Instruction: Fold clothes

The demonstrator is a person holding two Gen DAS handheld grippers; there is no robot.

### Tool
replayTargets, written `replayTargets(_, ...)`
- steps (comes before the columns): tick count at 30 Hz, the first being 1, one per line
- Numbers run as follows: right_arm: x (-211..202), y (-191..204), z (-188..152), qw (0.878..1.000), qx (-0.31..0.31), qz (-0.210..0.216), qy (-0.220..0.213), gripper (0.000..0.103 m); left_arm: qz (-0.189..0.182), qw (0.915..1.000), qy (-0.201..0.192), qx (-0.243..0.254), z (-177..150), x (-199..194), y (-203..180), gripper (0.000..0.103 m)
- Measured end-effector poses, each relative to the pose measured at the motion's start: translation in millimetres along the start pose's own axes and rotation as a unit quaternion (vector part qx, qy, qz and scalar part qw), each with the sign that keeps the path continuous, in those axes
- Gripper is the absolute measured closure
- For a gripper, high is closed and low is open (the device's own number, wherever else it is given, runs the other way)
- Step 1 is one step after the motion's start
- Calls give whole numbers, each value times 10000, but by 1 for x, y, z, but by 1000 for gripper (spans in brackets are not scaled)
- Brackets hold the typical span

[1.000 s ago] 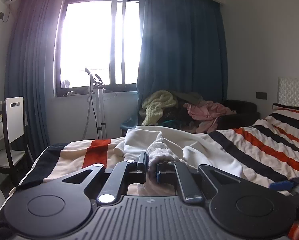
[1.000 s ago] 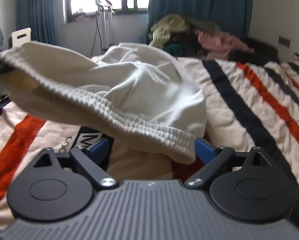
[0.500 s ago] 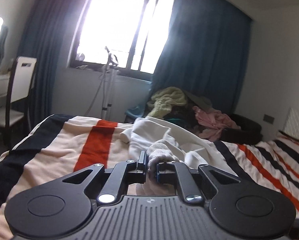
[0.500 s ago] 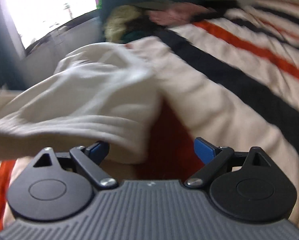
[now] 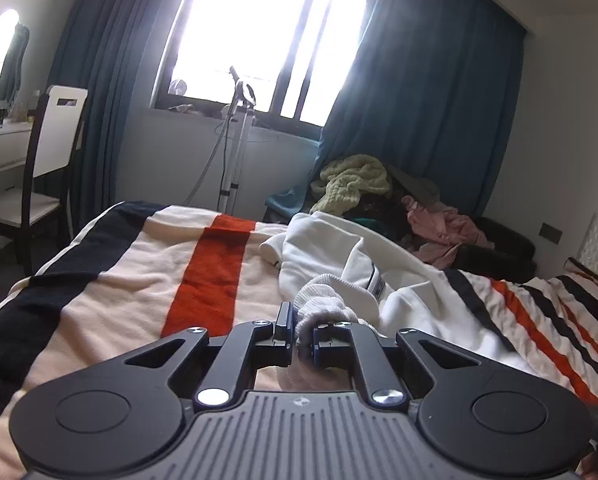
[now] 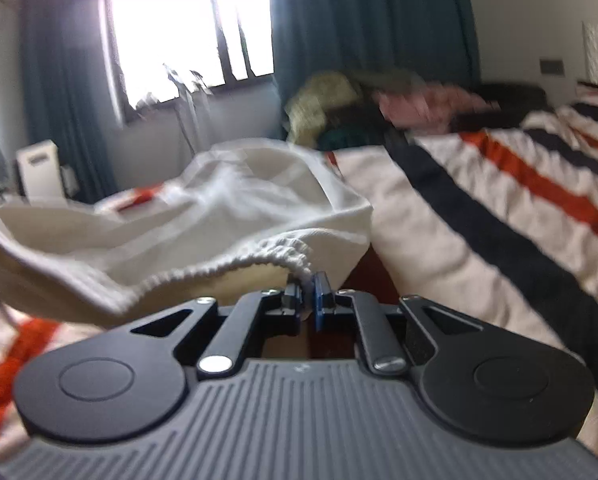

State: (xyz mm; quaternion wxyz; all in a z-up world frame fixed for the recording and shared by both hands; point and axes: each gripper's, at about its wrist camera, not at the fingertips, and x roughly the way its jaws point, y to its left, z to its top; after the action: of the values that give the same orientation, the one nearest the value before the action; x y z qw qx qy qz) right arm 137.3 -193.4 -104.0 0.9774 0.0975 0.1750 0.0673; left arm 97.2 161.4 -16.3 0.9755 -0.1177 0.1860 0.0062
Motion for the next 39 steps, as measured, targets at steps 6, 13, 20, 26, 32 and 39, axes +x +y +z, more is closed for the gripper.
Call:
replayTargets(6, -49, -20, 15, 9987, 483, -31, -171, 95, 5, 9958, 816, -409, -26, -17, 10, 94)
replayTargets(13, -24, -29, -14, 9858, 577, -217, 1559, 92, 251, 9872, 1552, -246, -51, -13, 5, 93)
replayTargets(20, -35, -22, -15, 9784, 357, 232, 2021, 88, 129, 9773, 1977, -756, -52, -26, 13, 90)
replayTargets(26, -51, -27, -10, 9705, 1061, 884, 1974, 36, -333, 9723, 2022, -1122, -49, -49, 17, 44)
replayTargets(32, -43, -56, -4, 9661, 1962, 646, 1552, 37, -501, 9627, 1938, -1822, -45, -39, 32, 30)
replayTargets(39, 0, -89, -32, 9307, 3157, 500, 1780, 37, -553, 9365, 2279, -2607, -63, 14, 47, 30)
